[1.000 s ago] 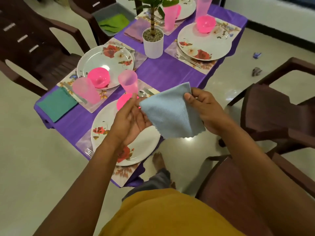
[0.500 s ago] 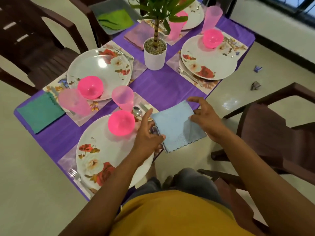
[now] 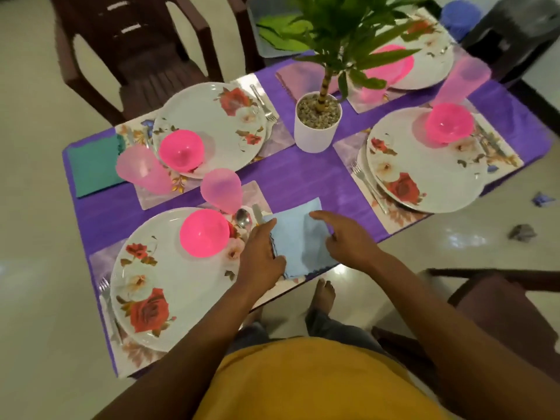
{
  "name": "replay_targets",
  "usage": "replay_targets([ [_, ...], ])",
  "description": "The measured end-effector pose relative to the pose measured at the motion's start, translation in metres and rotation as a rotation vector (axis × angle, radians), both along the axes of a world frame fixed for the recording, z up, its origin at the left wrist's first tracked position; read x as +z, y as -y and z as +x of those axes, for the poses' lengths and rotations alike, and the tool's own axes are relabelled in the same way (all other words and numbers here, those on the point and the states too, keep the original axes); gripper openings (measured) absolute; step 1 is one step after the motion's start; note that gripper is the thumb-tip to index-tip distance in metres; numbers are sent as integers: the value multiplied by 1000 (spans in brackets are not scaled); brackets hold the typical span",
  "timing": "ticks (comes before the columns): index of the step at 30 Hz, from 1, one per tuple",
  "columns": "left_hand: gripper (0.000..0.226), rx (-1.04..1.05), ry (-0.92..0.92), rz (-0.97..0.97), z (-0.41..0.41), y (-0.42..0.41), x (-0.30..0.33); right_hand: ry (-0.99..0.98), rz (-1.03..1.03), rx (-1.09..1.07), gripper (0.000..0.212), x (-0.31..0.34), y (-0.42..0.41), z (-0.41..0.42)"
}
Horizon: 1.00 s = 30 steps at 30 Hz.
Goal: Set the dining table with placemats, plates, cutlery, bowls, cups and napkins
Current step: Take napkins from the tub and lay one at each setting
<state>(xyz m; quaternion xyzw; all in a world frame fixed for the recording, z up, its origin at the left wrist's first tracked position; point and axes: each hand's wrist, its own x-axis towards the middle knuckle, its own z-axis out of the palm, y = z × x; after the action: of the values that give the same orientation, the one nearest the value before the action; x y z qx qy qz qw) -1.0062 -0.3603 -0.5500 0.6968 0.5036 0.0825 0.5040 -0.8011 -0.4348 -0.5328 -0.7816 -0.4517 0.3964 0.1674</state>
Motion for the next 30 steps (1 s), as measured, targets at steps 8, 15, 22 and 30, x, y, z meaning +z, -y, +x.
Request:
replay_targets([
  [8, 81, -42, -266, 139, 37, 7, -17, 134, -88, 388, 80, -13, -35, 33],
  [15, 90, -20, -433, 243, 46, 10, -21, 211, -87, 493, 85, -30, -37, 54],
  [22, 101, -34, -549, 274, 57, 4, -16, 234, -87, 527, 86, -39, -39, 66],
  [30, 91, -22, -571, 346, 63, 10, -7, 260, 6, 495, 86, -40, -32, 69],
])
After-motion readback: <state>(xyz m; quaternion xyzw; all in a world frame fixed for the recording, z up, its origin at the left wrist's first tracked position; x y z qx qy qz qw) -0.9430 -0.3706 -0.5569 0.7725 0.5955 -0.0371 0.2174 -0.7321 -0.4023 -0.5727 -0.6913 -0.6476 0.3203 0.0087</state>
